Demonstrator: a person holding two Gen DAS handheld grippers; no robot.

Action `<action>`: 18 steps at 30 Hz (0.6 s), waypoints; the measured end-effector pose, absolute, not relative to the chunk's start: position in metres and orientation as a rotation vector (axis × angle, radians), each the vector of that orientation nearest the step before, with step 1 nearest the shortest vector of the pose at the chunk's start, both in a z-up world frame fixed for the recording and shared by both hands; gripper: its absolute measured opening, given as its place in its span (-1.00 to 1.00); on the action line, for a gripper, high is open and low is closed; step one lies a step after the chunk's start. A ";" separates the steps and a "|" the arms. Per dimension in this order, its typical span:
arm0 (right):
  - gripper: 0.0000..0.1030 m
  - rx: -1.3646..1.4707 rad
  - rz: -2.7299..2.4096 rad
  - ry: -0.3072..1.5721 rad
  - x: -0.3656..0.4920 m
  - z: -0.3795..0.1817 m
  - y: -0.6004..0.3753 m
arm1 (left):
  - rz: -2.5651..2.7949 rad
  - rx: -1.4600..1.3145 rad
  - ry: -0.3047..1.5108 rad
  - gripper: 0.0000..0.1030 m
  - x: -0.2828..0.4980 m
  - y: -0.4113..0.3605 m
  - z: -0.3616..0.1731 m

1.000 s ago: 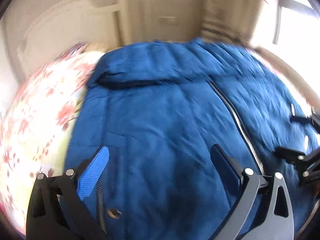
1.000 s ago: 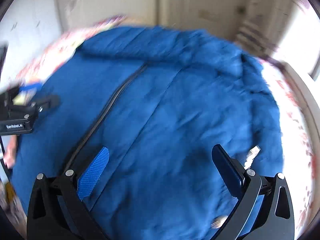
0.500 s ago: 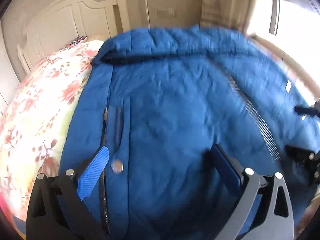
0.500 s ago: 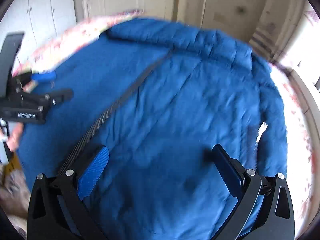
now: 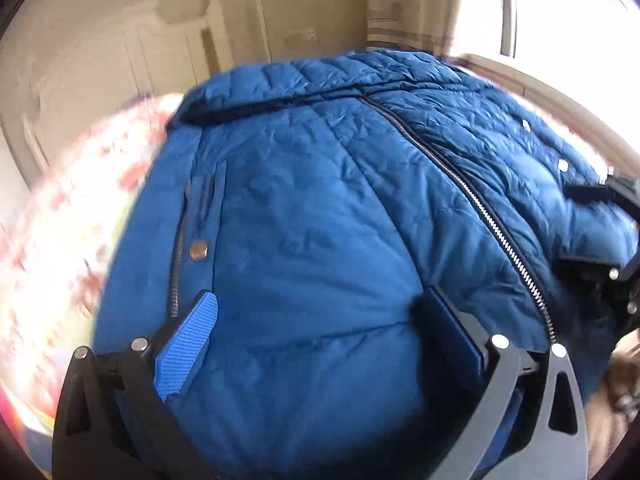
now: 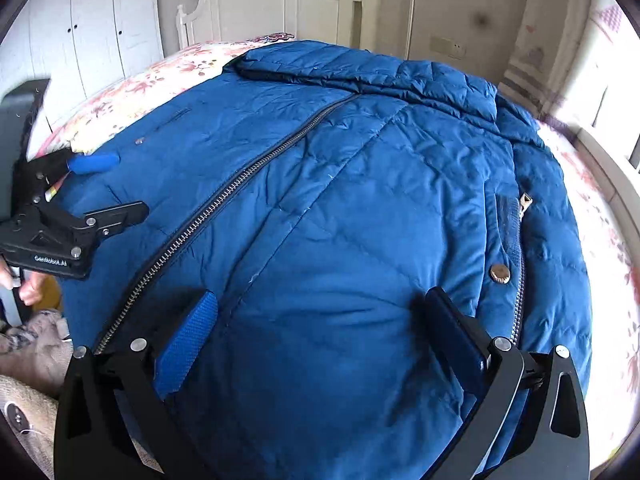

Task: Fold large clothes
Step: 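Grasp the ribbed jacket hem with both grippers and lift it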

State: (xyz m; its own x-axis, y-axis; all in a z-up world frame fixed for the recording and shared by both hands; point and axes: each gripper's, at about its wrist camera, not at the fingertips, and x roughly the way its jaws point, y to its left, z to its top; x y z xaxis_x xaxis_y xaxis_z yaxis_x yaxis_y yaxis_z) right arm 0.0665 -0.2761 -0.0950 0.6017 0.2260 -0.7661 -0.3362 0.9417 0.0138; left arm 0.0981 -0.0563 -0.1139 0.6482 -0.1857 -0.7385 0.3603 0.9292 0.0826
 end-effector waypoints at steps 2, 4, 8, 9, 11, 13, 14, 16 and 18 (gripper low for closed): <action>0.91 -0.167 0.307 0.878 0.063 -0.087 -0.275 | -0.287 0.257 0.800 0.96 0.095 -0.051 -0.106; 0.91 -0.189 0.295 0.842 0.052 -0.079 -0.277 | -0.266 0.263 0.753 0.95 0.085 -0.042 -0.097; 0.91 -0.160 0.322 0.853 0.038 -0.096 -0.295 | -0.244 0.231 0.820 0.96 0.083 -0.023 -0.112; 0.91 -0.131 0.331 0.816 0.031 -0.097 -0.301 | -0.260 0.165 0.827 0.96 0.083 -0.013 -0.116; 0.91 -0.151 0.309 0.815 0.022 -0.093 -0.303 | -0.249 0.164 0.828 0.96 0.080 -0.009 -0.111; 0.91 -0.150 0.280 0.798 0.015 -0.087 -0.308 | -0.214 0.204 0.787 0.96 0.071 -0.007 -0.104; 0.91 -0.142 0.262 0.767 0.010 -0.083 -0.314 | -0.206 0.218 0.770 0.96 0.066 -0.007 -0.101; 0.91 -0.122 0.211 0.754 0.007 -0.084 -0.329 | -0.203 0.217 0.793 0.96 0.067 -0.004 -0.107; 0.91 -0.041 0.194 0.834 0.016 -0.099 -0.347 | -0.223 0.155 0.815 0.96 0.070 0.005 -0.114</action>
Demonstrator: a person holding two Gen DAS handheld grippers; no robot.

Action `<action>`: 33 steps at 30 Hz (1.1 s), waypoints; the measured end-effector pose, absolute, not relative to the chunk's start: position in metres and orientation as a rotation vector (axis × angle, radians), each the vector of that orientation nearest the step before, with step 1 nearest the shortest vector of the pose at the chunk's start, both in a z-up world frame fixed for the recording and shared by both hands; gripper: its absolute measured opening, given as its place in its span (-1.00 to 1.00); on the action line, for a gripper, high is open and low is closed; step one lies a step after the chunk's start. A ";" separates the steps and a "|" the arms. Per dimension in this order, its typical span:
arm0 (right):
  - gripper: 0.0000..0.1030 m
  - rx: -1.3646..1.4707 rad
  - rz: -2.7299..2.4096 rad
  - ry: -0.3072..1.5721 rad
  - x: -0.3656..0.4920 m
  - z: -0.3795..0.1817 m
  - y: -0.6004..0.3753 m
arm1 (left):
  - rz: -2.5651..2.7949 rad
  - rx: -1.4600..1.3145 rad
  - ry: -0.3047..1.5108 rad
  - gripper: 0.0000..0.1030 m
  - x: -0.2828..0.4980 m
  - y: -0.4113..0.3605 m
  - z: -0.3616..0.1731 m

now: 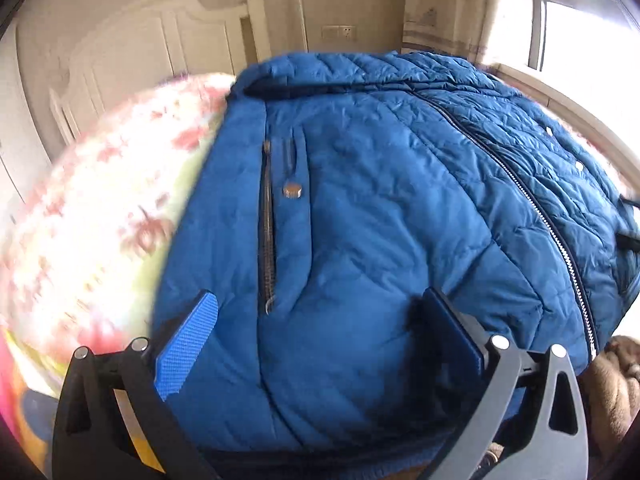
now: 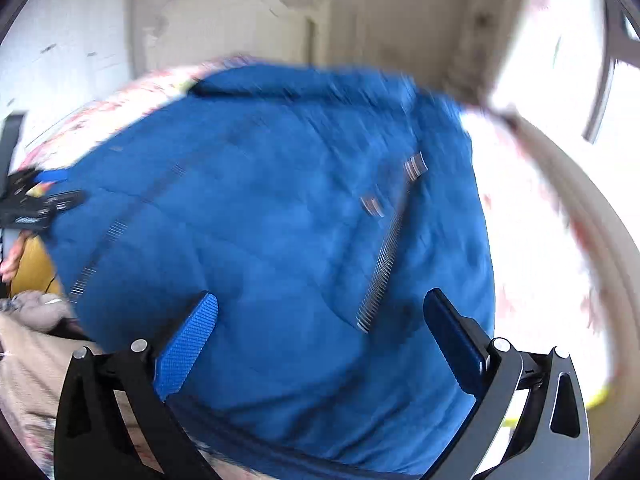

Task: Fold large clothes
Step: 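Grasp the ribbed jacket hem with both grippers and lift it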

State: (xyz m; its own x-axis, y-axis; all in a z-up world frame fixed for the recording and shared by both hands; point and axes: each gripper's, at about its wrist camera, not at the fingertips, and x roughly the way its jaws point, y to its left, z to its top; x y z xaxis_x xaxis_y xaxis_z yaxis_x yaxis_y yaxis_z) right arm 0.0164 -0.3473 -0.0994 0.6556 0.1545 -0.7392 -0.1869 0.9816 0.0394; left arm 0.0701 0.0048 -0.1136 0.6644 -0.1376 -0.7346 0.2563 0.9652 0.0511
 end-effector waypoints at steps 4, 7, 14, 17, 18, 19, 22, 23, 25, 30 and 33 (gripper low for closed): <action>0.91 -0.035 0.189 0.824 0.015 -0.096 -0.346 | -0.202 0.191 0.798 0.96 0.064 0.007 -0.106; 0.91 -0.010 0.176 0.809 0.010 -0.090 -0.357 | -0.163 0.149 0.766 0.96 0.051 0.027 -0.098; 0.91 0.217 0.141 0.789 -0.031 -0.092 -0.414 | -0.160 -0.159 0.818 0.95 0.028 0.104 -0.110; 0.91 0.274 0.150 0.820 -0.046 -0.104 -0.425 | -0.215 -0.212 0.841 0.94 0.025 0.109 -0.119; 0.91 0.291 0.151 0.831 -0.048 -0.108 -0.427 | -0.224 -0.221 0.850 0.93 0.025 0.109 -0.122; 0.90 0.323 0.155 0.848 -0.051 -0.115 -0.430 | -0.230 -0.230 0.851 0.89 0.025 0.109 -0.124; 0.69 0.415 0.188 0.848 -0.057 -0.128 -0.435 | -0.284 -0.272 0.845 0.53 0.026 0.106 -0.125; 0.62 0.447 0.205 0.843 -0.057 -0.132 -0.435 | -0.298 -0.276 0.845 0.45 0.026 0.105 -0.124; 0.61 0.510 0.256 0.829 -0.055 -0.141 -0.434 | -0.303 -0.268 0.842 0.38 0.025 0.103 -0.124; 0.36 0.588 0.312 0.799 -0.048 -0.155 -0.432 | -0.351 -0.367 0.869 0.24 0.029 0.110 -0.132; 0.13 0.556 0.335 0.750 -0.056 -0.150 -0.429 | -0.357 -0.322 0.845 -0.15 0.022 0.107 -0.126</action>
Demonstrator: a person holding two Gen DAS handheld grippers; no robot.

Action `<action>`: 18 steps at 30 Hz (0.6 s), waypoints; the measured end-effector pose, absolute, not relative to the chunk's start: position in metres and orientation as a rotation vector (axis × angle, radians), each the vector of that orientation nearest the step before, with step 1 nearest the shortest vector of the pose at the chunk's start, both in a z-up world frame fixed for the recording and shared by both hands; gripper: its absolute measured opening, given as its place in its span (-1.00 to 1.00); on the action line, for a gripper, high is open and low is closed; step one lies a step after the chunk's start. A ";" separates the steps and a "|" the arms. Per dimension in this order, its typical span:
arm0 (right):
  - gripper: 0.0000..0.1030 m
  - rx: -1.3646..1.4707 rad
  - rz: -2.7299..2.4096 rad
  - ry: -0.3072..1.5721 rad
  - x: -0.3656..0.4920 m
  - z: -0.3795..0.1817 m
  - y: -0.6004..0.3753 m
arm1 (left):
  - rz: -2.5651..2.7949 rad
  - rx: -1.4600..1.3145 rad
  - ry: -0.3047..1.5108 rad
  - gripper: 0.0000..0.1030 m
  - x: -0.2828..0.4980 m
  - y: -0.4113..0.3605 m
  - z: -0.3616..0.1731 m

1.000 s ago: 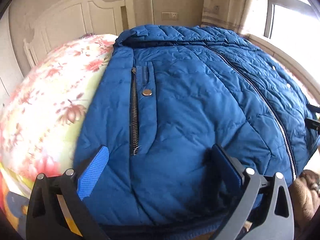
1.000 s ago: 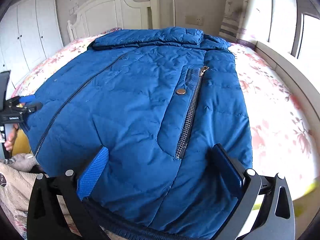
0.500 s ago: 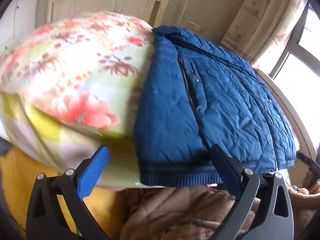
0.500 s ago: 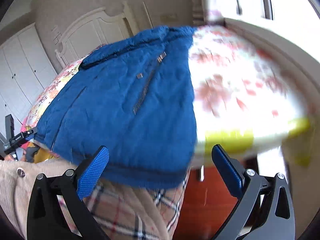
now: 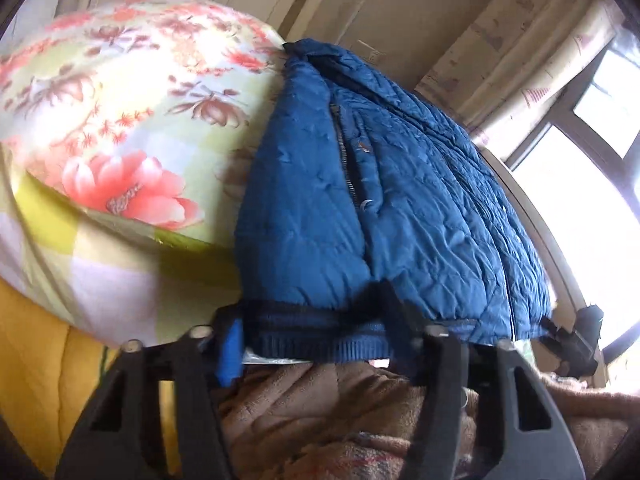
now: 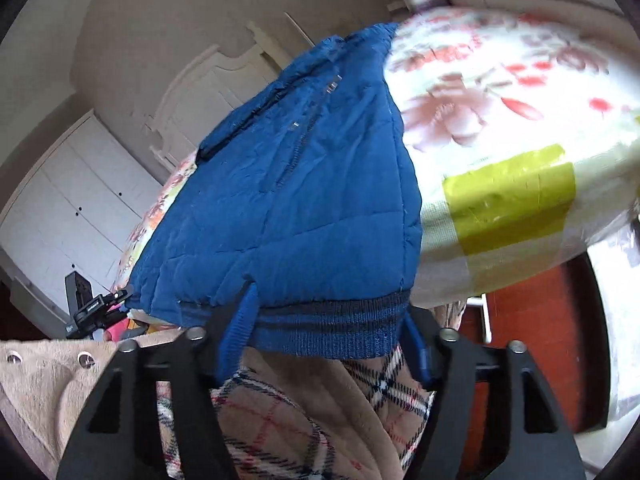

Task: Fold large clothes
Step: 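Grasp the ribbed jacket hem with both grippers and lift it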

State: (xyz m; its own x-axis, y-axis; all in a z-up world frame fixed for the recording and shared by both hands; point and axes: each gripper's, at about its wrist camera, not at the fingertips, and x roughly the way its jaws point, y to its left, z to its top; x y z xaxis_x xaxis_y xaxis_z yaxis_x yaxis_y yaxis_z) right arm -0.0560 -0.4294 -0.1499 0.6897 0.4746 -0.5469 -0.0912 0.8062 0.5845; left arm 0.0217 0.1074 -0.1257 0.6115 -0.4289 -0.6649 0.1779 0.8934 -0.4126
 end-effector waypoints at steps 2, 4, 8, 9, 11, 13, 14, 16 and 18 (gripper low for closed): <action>-0.19 0.490 0.356 0.686 -0.068 -0.136 -0.424 | -0.356 -0.258 0.797 -0.39 0.010 0.099 -0.112; -0.26 0.450 0.371 0.603 -0.080 -0.119 -0.422 | -0.352 -0.199 0.729 -0.55 -0.001 0.091 -0.096; -0.24 0.450 0.365 0.569 -0.072 -0.105 -0.424 | -0.384 -0.215 0.698 -0.42 0.003 0.090 -0.084; -0.23 0.462 0.359 0.598 -0.064 -0.108 -0.424 | -0.375 -0.219 0.709 -0.32 0.007 0.091 -0.087; -0.23 0.477 0.344 0.630 -0.058 -0.115 -0.425 | -0.366 -0.235 0.731 0.05 0.014 0.094 -0.094; -0.22 0.491 0.339 0.625 -0.056 -0.118 -0.426 | -0.364 -0.274 0.746 0.16 0.020 0.097 -0.101; -0.22 0.490 0.336 0.623 -0.057 -0.117 -0.428 | -0.366 -0.287 0.753 0.16 0.023 0.097 -0.103; -0.21 0.488 0.333 0.628 -0.058 -0.117 -0.430 | -0.368 -0.282 0.754 0.19 0.029 0.095 -0.105; -0.13 0.492 0.313 0.633 -0.057 -0.118 -0.432 | -0.376 -0.267 0.752 0.25 0.035 0.089 -0.105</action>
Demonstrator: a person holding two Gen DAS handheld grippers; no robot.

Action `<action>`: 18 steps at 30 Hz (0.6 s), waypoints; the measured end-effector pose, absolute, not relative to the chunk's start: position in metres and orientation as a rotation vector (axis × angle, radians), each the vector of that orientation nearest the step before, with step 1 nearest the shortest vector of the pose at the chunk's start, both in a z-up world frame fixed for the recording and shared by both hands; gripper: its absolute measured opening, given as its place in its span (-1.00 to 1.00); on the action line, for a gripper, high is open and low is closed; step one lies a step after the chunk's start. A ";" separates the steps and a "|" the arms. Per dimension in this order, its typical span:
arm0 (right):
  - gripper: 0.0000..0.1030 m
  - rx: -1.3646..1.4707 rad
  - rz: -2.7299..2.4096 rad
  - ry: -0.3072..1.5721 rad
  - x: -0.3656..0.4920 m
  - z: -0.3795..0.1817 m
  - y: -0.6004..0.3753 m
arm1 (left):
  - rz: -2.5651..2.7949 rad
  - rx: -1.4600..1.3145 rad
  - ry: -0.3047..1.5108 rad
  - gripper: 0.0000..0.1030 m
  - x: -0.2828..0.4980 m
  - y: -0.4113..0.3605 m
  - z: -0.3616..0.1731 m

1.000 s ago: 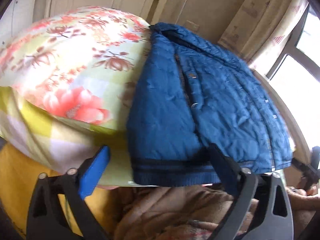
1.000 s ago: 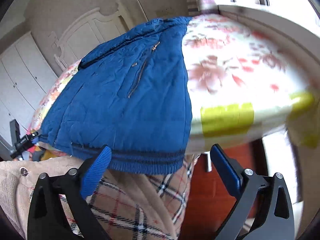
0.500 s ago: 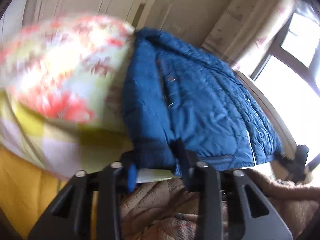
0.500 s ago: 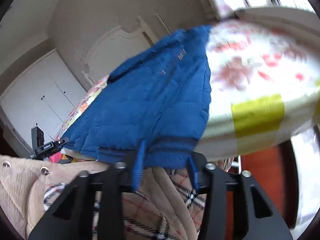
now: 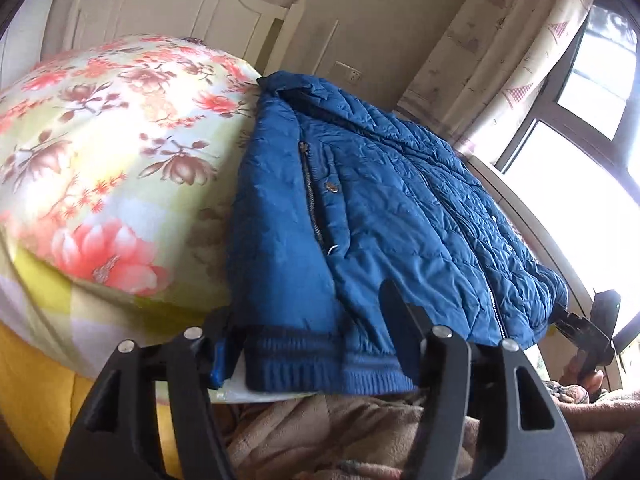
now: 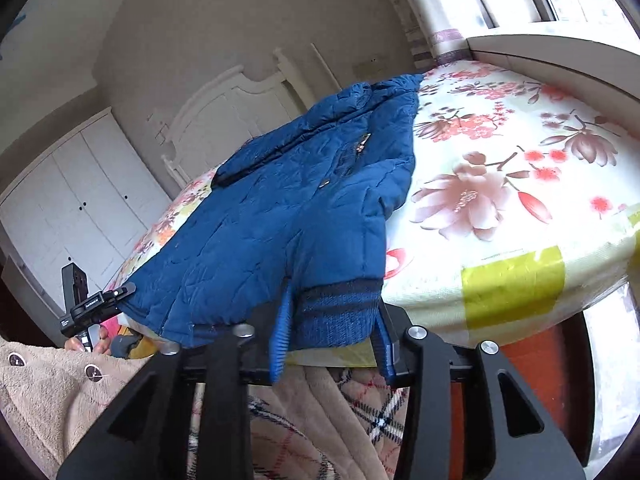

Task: Fold large clothes
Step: 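Grasp the ribbed jacket hem with both grippers and lift it, then carry the held hem over toward the collar with both grippers and release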

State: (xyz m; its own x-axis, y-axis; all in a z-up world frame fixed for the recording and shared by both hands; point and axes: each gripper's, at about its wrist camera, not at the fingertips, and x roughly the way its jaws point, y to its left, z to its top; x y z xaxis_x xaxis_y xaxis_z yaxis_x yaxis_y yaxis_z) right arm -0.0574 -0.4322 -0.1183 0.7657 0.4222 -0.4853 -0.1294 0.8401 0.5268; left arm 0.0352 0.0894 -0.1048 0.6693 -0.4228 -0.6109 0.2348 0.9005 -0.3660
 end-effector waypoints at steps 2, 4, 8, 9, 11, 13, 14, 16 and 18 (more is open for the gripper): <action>-0.05 0.520 0.313 0.627 -0.058 -0.120 -0.437 | -0.361 -0.258 0.764 0.25 0.040 0.086 -0.108; -0.01 0.523 0.300 0.621 -0.059 -0.120 -0.440 | -0.364 -0.268 0.758 0.25 0.039 0.086 -0.109; -0.01 0.500 0.295 0.607 -0.060 -0.119 -0.437 | -0.357 -0.248 0.762 -0.09 0.036 0.087 -0.111; -0.06 0.470 0.291 0.605 -0.059 -0.118 -0.433 | -0.353 -0.237 0.763 -0.26 0.035 0.088 -0.111; -0.33 0.414 0.290 0.570 -0.062 -0.113 -0.425 | -0.381 -0.240 0.752 -0.49 0.032 0.089 -0.109; -0.47 0.383 0.304 0.557 -0.062 -0.108 -0.420 | -0.391 -0.223 0.718 -0.65 0.027 0.086 -0.103; -0.52 0.380 0.319 0.543 -0.063 -0.104 -0.418 | -0.408 -0.240 0.696 -0.67 0.024 0.086 -0.096; -0.55 0.433 0.382 0.477 -0.071 -0.089 -0.422 | -0.460 -0.318 0.652 -0.71 0.015 0.095 -0.082; -0.56 0.467 0.433 0.399 -0.083 -0.072 -0.429 | -0.512 -0.396 0.598 -0.71 0.004 0.109 -0.063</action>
State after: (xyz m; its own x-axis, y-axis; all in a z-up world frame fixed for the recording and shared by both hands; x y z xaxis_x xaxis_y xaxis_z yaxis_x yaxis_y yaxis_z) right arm -0.0832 -0.4291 -0.0718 0.8349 0.4820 -0.2659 -0.3044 0.8067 0.5065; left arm 0.0042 0.1087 -0.0630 0.7094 -0.5593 -0.4288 0.3370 0.8036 -0.4906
